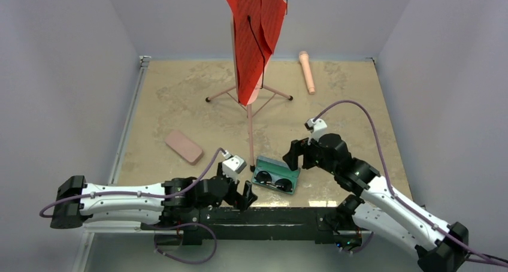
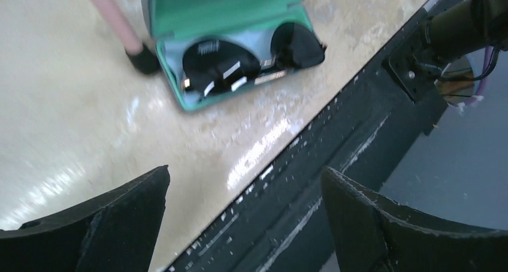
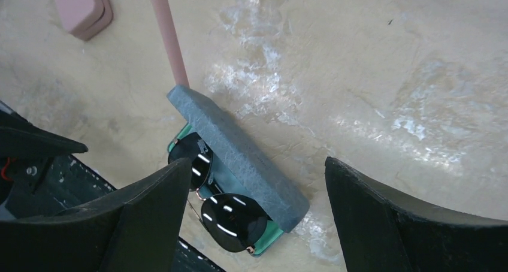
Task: Organize the sunglasses
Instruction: Close the case with sunglasses at the center of the board.
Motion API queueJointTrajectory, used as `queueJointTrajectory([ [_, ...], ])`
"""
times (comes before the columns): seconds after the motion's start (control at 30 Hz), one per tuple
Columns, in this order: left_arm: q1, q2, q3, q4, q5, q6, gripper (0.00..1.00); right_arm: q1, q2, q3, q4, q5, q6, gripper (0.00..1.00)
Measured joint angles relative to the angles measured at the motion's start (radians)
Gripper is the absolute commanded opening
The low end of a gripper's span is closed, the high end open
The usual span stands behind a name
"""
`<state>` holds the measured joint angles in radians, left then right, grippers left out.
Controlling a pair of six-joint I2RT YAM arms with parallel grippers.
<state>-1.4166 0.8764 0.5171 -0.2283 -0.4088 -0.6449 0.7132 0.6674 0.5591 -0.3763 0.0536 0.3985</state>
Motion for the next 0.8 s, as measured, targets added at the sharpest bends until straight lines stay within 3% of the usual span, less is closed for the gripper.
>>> queueJointTrajectory([
  [0.1, 0.030, -0.070, -0.145, 0.072, 0.074, -0.156, 0.97, 0.000, 0.105, 0.003, 0.034, -0.052, -0.004, 0.84],
  [0.23, 0.100, -0.068, -0.257, 0.211, 0.170, -0.307, 0.84, 0.000, 0.169, 0.003, 0.078, -0.106, -0.005, 0.83],
  [0.47, 0.154, 0.142, -0.231, 0.367, 0.223, -0.488, 0.58, 0.000, 0.204, 0.003, 0.140, -0.152, -0.008, 0.80],
  [0.8, 0.215, 0.262, -0.157, 0.416, 0.185, -0.604, 0.35, 0.000, 0.277, -0.008, 0.192, -0.172, -0.014, 0.70],
])
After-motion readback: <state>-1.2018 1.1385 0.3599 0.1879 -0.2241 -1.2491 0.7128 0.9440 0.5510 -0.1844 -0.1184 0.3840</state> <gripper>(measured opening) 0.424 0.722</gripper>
